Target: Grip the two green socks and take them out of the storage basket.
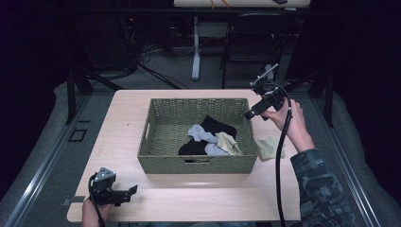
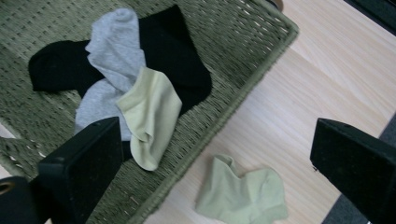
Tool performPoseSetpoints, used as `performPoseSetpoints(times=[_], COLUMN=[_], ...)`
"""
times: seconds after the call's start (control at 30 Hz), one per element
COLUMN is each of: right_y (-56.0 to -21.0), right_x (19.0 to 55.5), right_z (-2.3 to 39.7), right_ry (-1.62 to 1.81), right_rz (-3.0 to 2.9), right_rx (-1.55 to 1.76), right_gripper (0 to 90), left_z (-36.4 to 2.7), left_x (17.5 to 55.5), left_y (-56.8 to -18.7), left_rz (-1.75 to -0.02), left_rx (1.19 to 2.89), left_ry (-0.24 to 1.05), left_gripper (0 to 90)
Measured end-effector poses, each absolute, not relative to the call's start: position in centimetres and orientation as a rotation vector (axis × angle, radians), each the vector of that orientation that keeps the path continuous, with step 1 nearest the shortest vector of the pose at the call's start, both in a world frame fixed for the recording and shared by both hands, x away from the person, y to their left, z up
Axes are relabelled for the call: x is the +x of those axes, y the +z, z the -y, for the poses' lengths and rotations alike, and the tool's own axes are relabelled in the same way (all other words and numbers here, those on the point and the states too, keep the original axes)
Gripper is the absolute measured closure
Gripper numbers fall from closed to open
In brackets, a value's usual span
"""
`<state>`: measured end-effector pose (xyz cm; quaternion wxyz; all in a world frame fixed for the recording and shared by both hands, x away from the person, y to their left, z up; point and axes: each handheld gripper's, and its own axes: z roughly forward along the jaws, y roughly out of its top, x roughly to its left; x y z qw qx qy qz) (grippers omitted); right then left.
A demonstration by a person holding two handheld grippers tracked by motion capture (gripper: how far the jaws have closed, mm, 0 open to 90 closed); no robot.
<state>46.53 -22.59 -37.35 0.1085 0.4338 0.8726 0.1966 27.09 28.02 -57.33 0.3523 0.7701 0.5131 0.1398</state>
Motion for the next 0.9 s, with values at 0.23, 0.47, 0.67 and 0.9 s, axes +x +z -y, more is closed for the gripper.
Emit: performPoseSetpoints(times=[0.23, 0.47, 0.67, 0.9], right_y=[-37.5, -38.3, -39.5, -41.4], right_x=[47.0, 47.5, 47.8, 48.1], right_z=[19.9, 17.8, 15.9, 14.3], right_ry=[0.546, 0.542, 0.524, 0.485], right_rz=[-2.601, -2.640, -2.698, -2.749], right_rx=[1.226, 1.198, 1.163, 1.148], right_gripper=[0.0, 0.2, 5.7, 14.6], left_z=[-28.1, -28.0, -28.1, -28.1], left_x=[27.1, 27.1, 27.0, 27.0], left_y=[-57.3, -57.3, -57.3, -57.3], left_rz=[-1.327, -1.327, -1.328, -1.327], left_rx=[1.992, 1.993, 1.986, 1.986], left_ry=[0.364, 0.363, 0.364, 0.363], left_gripper=[0.3, 0.4, 0.3, 0.3])
